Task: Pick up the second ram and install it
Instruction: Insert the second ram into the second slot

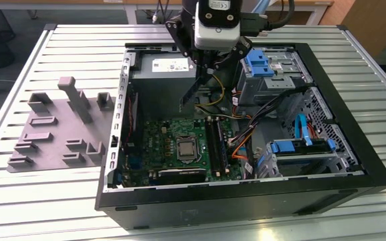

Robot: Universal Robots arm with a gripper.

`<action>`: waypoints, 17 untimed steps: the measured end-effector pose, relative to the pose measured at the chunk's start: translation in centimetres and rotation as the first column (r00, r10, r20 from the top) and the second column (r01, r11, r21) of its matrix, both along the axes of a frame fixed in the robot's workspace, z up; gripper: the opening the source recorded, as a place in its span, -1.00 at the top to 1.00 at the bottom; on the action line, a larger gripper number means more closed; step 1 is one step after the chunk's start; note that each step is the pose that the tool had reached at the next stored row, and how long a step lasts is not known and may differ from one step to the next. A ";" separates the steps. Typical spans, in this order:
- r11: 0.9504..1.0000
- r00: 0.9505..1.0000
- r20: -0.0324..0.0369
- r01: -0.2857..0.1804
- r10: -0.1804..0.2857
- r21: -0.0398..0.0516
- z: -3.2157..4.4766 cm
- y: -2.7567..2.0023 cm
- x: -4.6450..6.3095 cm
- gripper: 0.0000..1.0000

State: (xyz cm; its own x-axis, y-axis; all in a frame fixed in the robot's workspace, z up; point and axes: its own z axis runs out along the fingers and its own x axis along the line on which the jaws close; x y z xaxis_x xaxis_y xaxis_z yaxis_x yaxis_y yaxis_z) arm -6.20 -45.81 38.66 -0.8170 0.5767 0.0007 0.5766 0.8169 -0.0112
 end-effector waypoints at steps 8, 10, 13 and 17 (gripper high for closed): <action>0.989 0.989 0.000 -0.145 0.145 0.000 -0.18 0.00 0.0 0.72; 0.984 0.984 0.000 -0.181 0.181 0.000 -0.22 0.00 0.0 0.72; 0.972 0.972 0.000 -0.233 0.233 0.000 -0.29 0.00 0.0 0.72; 0.953 0.953 0.000 -0.304 0.304 0.000 -0.39 0.00 0.0 0.72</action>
